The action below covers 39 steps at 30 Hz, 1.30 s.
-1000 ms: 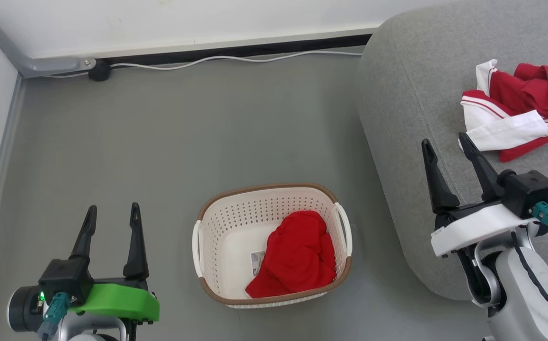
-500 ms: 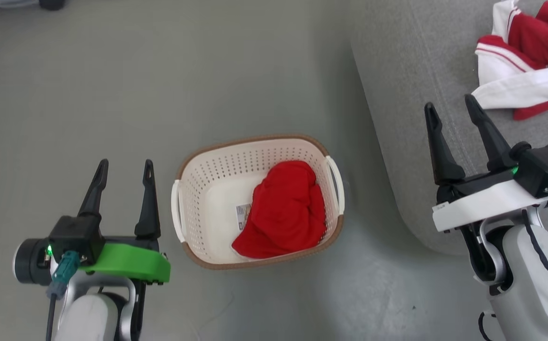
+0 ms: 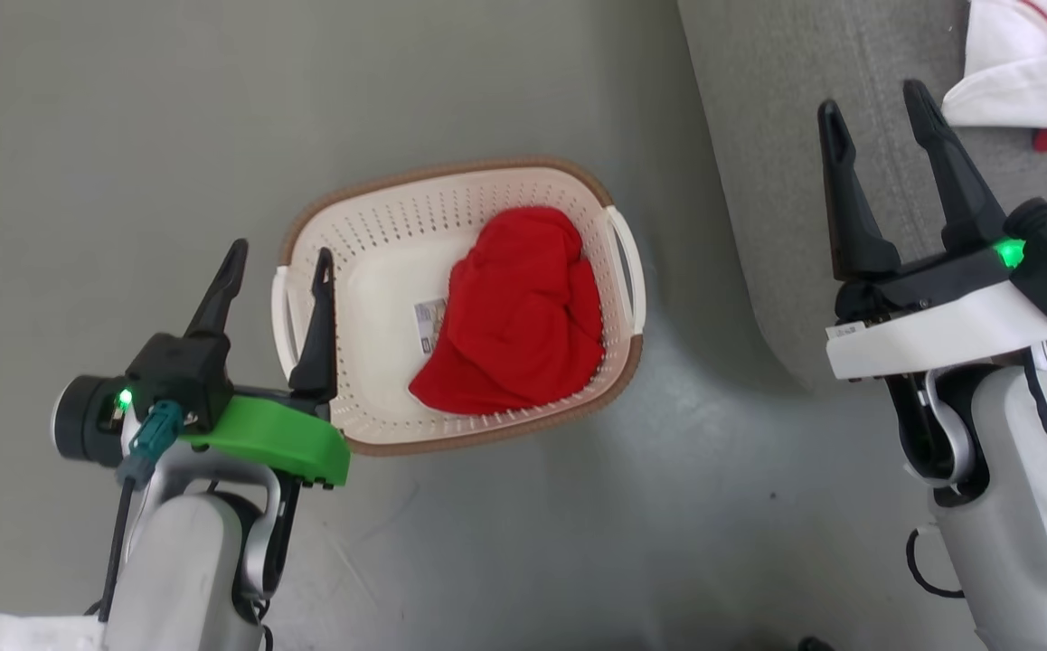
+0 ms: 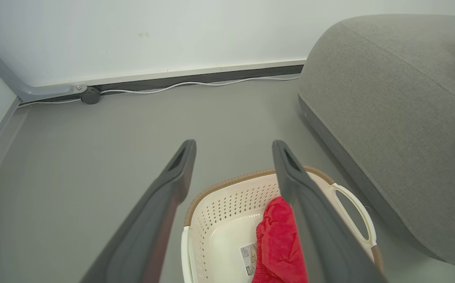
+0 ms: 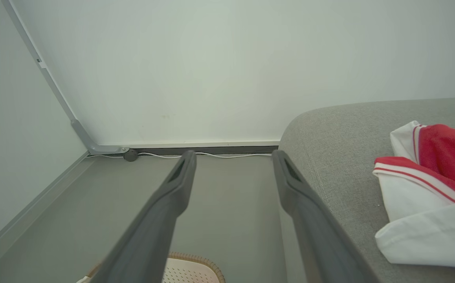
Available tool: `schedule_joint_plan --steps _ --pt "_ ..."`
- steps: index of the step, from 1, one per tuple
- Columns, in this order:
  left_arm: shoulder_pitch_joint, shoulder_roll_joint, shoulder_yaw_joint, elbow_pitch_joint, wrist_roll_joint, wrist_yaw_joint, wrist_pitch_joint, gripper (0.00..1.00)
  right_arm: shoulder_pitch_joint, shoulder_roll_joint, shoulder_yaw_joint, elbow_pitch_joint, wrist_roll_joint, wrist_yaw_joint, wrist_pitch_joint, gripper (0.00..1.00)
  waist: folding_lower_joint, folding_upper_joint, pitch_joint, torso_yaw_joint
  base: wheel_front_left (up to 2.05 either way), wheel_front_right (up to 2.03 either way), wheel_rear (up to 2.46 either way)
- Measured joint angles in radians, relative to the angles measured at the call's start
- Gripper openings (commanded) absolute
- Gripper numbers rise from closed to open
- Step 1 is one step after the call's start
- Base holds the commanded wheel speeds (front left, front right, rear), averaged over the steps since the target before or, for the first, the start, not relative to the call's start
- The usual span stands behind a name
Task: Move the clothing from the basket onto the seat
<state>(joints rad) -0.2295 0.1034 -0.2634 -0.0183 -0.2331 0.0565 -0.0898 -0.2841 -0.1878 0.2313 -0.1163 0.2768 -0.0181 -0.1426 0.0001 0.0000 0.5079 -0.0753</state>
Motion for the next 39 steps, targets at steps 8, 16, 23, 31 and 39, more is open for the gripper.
schedule_joint_plan --steps 8,16,23,31,39 --pt "-0.089 0.007 -0.012 0.076 0.003 -0.023 0.055 1.00 -0.058 0.035 0.018 -0.033 0.007 0.009 -0.004 1.00 0.0000 0.0000 0.127 -0.042 0.00 0.00 0.00" --pt "-0.189 0.026 -0.012 0.171 0.008 -0.048 0.123 1.00 -0.123 0.063 0.035 -0.059 0.014 0.018 -0.026 1.00 0.0001 0.0000 0.237 -0.097 0.00 0.00 0.00" --pt "-0.279 0.055 0.002 0.269 0.008 -0.066 0.166 1.00 -0.188 0.088 0.051 -0.072 0.021 0.028 -0.060 1.00 0.0000 0.0000 0.333 -0.155 0.00 0.00 0.00" --pt "-0.356 0.085 0.009 0.379 0.009 -0.090 0.186 1.00 -0.220 0.105 0.065 -0.049 0.024 0.035 -0.086 1.00 0.0000 0.0000 0.407 -0.239 0.00 0.00 0.00" --pt "-0.414 0.085 0.017 0.490 -0.005 -0.110 0.205 1.00 -0.224 0.116 0.068 -0.018 0.031 0.035 -0.096 1.00 0.0000 0.0000 0.451 -0.295 0.00 0.00 0.00"
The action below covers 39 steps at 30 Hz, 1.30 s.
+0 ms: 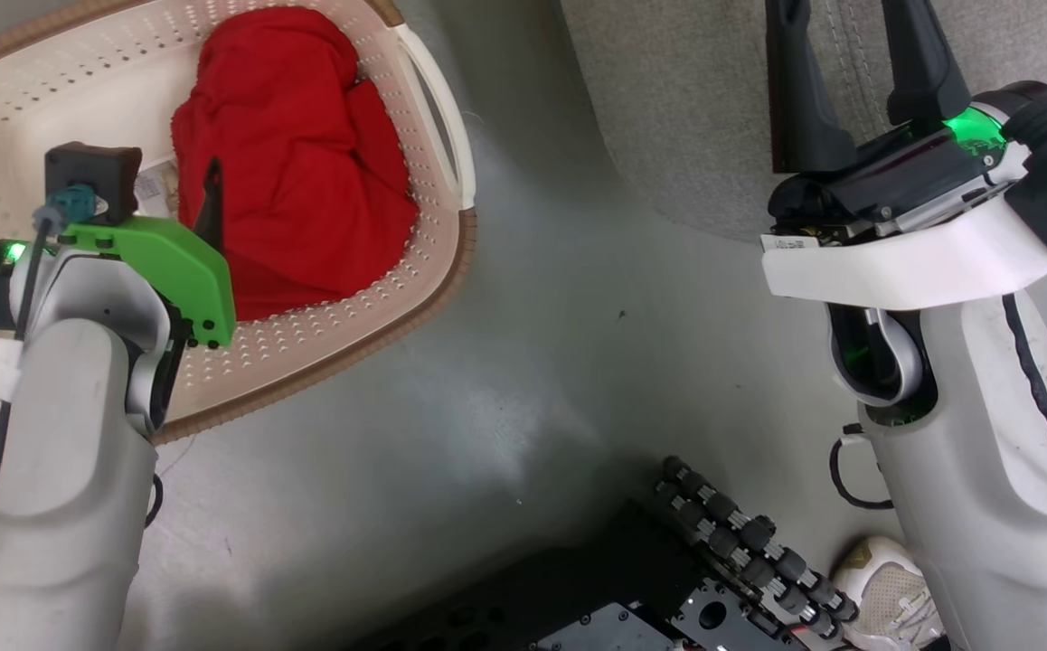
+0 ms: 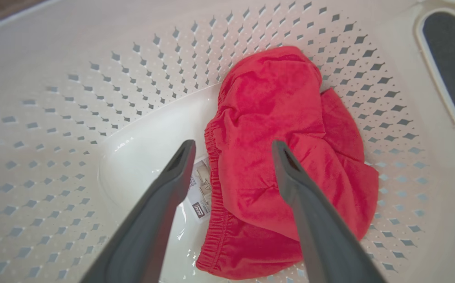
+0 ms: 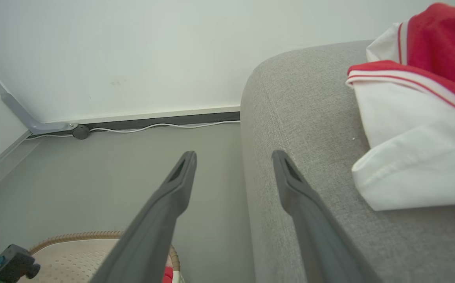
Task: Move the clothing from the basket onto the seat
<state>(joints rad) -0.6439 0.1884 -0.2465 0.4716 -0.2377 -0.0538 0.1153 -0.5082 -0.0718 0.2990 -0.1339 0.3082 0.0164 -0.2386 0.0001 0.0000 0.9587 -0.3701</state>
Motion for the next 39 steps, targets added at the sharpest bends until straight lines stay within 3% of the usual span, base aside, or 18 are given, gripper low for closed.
schedule_joint_plan --steps 19,32,33,34,35,39 --pt "-0.078 0.005 0.030 0.254 -0.066 -0.026 0.120 1.00 -0.025 0.014 0.029 0.028 0.010 0.009 -0.013 1.00 -0.0001 0.0000 0.021 -0.055 0.00 0.00 0.00" --pt "-0.131 -0.018 0.019 0.357 -0.105 -0.051 0.141 1.00 -0.025 0.016 0.014 0.030 0.010 0.000 -0.016 1.00 -0.0001 0.0000 0.020 -0.070 0.00 0.00 0.00" --pt "-0.135 -0.018 0.019 0.362 -0.108 -0.051 0.141 0.71 -0.025 0.016 0.013 0.028 0.010 0.000 -0.016 1.00 -0.0001 0.0000 0.020 -0.070 0.00 0.00 0.00" --pt "-0.139 -0.019 0.019 0.365 -0.110 -0.052 0.141 0.28 -0.025 0.017 0.012 0.026 0.010 0.001 -0.016 1.00 -0.0001 0.0000 0.020 -0.070 0.00 0.00 0.00" --pt "-0.143 -0.019 0.019 0.370 -0.110 -0.052 0.140 0.00 -0.025 0.017 0.012 0.025 0.010 0.001 -0.016 1.00 -0.0001 0.0000 0.020 -0.070 0.00 0.00 0.00" --pt "-0.156 -0.019 0.020 0.387 -0.111 -0.053 0.139 0.00 -0.025 0.018 0.009 0.020 0.010 0.001 -0.016 1.00 -0.0001 0.0000 0.020 -0.069 0.00 0.00 0.00"
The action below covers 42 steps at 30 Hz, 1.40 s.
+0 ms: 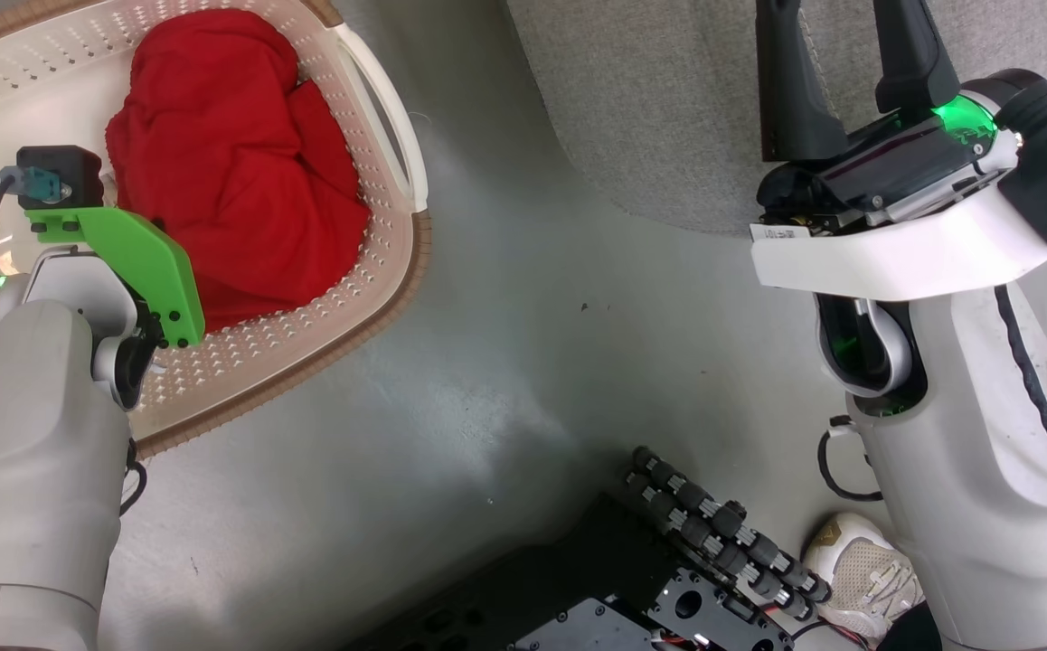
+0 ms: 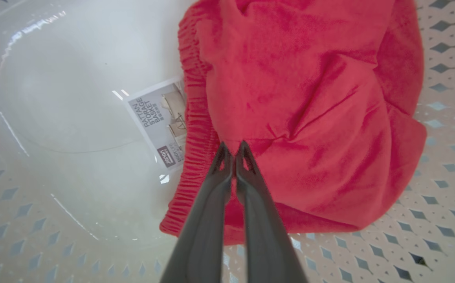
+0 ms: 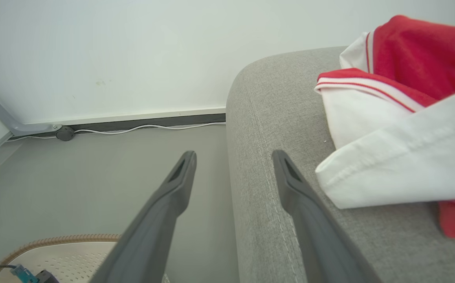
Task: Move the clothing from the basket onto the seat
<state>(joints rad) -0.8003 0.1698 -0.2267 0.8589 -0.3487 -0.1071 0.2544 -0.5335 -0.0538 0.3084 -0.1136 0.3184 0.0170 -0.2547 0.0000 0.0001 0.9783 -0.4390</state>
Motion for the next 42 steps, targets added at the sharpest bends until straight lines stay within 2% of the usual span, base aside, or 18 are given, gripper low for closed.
schedule_joint_plan --steps 10,16,21,27,36,42 --pt "-0.019 0.002 -0.002 0.034 0.000 -0.007 -0.061 0.00 -0.001 0.001 -0.006 0.003 -0.012 0.002 0.000 1.00 0.0000 0.0000 -0.008 0.009 0.00 0.00 0.00" --pt "-0.019 -0.041 -0.002 0.035 0.000 -0.007 -0.157 0.00 -0.002 -0.007 -0.010 0.028 -0.043 0.010 0.000 1.00 0.0000 0.0000 -0.043 0.033 0.00 0.00 0.00" --pt "-0.016 -0.092 -0.010 0.036 0.000 -0.007 -0.255 0.00 -0.002 -0.038 -0.016 0.051 -0.078 0.018 0.000 1.00 0.0000 0.0000 -0.088 0.078 0.00 0.00 0.00" --pt "0.007 -0.122 -0.007 0.035 -0.028 -0.007 -0.353 0.00 -0.001 -0.066 -0.019 0.093 -0.092 0.027 0.000 1.00 0.0000 0.0000 -0.147 0.135 0.00 0.00 0.00" --pt "0.049 -0.128 -0.059 0.025 -0.017 -0.009 -0.479 0.00 0.027 -0.097 -0.025 0.150 -0.101 0.030 0.000 1.00 -0.0001 0.0000 -0.258 0.227 0.00 0.00 0.00" --pt "0.076 -0.132 -0.072 -0.012 -0.017 -0.016 -0.498 0.00 0.056 -0.100 -0.029 0.192 -0.101 0.035 0.000 1.00 -0.0001 0.0000 -0.345 0.280 0.00 0.00 0.00"
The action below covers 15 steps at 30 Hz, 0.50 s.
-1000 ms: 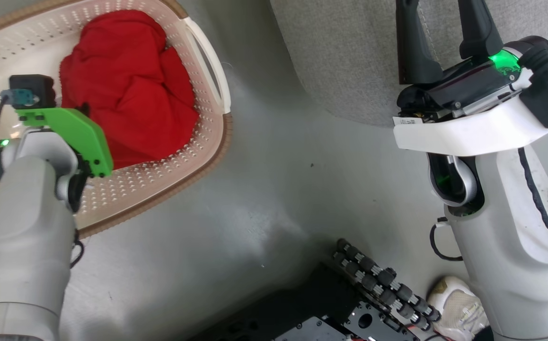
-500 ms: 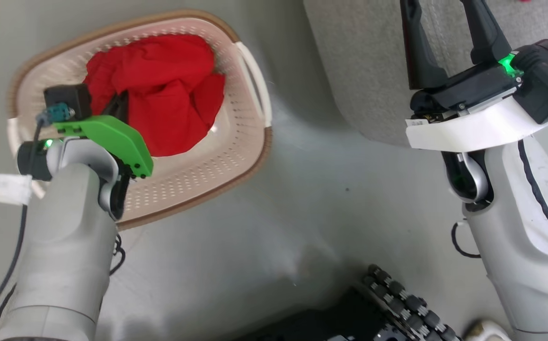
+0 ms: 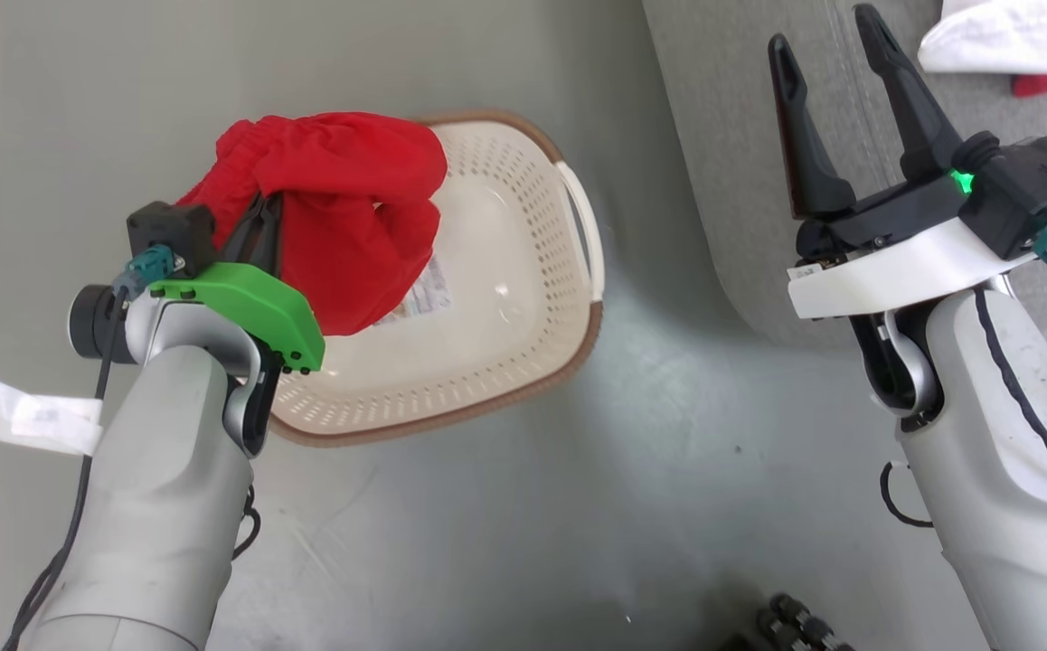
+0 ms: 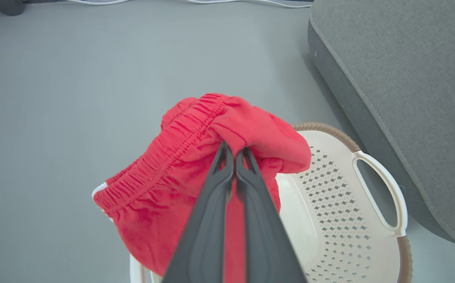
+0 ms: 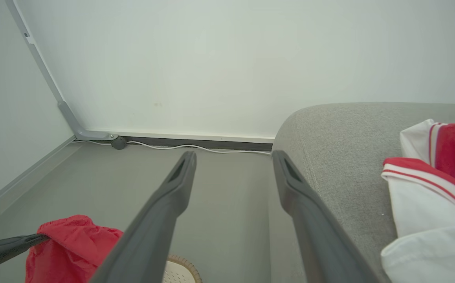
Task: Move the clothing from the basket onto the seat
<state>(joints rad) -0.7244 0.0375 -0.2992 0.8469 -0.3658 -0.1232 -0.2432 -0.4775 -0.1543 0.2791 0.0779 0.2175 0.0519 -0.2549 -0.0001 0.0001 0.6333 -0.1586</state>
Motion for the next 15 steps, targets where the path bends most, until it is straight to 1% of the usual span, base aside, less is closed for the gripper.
schedule_joint_plan --steps 9,12,15 --pt "0.035 -0.002 -0.006 -0.093 -0.001 0.000 -0.006 0.00 0.040 0.006 -0.002 0.051 0.004 0.000 0.000 1.00 0.0000 0.0000 -0.137 0.056 0.00 0.00 0.00" --pt "0.048 -0.005 -0.012 -0.138 -0.001 0.000 -0.006 0.00 0.063 0.007 -0.003 0.070 0.007 0.000 0.000 1.00 0.0000 0.0000 -0.184 0.070 0.00 0.00 0.00" --pt "0.065 -0.006 -0.003 -0.212 -0.001 0.000 -0.006 0.00 0.091 0.007 -0.003 0.092 0.012 0.000 0.000 1.00 0.0000 0.0000 -0.229 0.081 0.00 0.00 0.00"
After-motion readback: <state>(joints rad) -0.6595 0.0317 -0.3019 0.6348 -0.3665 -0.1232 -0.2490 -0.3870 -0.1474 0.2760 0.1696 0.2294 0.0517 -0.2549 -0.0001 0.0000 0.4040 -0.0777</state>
